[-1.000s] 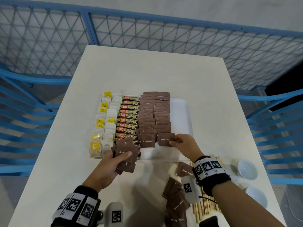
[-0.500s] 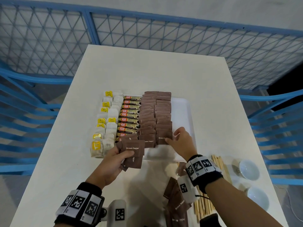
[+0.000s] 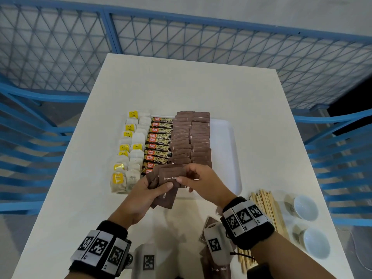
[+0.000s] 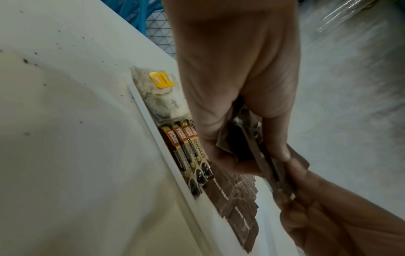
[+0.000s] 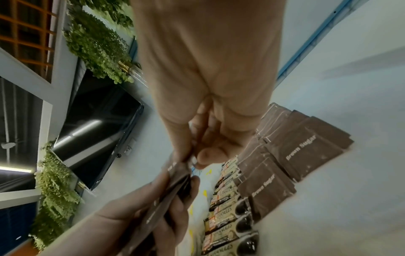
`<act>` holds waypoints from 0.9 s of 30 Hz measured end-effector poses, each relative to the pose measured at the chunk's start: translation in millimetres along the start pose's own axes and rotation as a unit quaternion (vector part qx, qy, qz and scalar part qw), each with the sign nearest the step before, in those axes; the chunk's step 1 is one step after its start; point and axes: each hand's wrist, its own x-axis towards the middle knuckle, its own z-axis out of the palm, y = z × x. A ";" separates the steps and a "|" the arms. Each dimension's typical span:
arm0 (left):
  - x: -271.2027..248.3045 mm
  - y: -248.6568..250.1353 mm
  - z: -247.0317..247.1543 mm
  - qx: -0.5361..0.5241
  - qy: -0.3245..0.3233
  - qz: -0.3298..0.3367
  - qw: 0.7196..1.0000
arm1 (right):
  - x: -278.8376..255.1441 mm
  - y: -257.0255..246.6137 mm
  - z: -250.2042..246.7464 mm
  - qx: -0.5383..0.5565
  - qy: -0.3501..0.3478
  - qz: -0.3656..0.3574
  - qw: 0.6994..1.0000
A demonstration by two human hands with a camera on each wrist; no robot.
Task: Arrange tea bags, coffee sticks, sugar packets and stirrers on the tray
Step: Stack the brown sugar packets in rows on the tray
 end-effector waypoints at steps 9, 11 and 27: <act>2.9 -11.0 -17.1 -0.047 0.059 -0.030 0.997 | 8.7 21.4 -22.7 0.010 0.075 0.050 0.996; 3.4 -11.2 -21.5 -0.047 0.068 -0.024 0.996 | 12.3 29.8 -23.6 -0.069 0.079 0.055 0.993; 0.6 -5.9 -26.9 -0.049 0.097 0.018 0.994 | 27.5 42.5 -6.9 -0.163 0.101 0.063 0.979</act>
